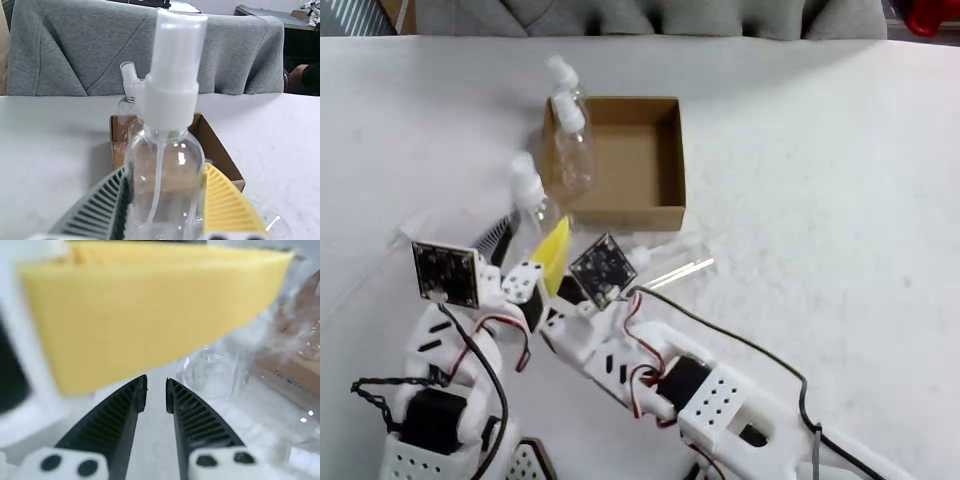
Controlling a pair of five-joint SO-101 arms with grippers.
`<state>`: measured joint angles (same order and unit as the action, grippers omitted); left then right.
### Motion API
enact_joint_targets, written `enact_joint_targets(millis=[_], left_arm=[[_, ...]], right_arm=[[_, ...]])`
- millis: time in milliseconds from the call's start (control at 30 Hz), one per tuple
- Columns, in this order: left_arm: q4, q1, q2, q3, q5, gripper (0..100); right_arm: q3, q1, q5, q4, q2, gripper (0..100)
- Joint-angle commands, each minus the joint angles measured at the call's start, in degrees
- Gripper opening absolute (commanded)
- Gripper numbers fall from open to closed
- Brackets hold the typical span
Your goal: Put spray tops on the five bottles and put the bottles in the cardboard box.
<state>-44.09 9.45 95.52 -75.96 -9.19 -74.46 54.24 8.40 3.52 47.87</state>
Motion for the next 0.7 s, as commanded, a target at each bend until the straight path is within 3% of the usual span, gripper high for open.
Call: enact_joint_targets(millis=[0, 233, 467, 667], left_arm=[[-1.0, 1.7, 1.2, 0.3, 0.5, 2], [3.6, 1.3, 1.2, -2.4, 0.4, 2], [16.1, -2.3, 1.0, -7.7, 0.3, 2], [18.7, -2.5, 1.0, -7.3, 0.3, 2]], right_arm=[[0.6, -2.6, -0.2, -1.2, 1.0, 5.2], [0.5, -2.7, -0.3, 0.0, 1.0, 5.2], [5.1, -4.1, -12.8, 16.6, 1.0, 5.2], [14.2, -12.3, -14.1, 31.4, 1.0, 5.2]])
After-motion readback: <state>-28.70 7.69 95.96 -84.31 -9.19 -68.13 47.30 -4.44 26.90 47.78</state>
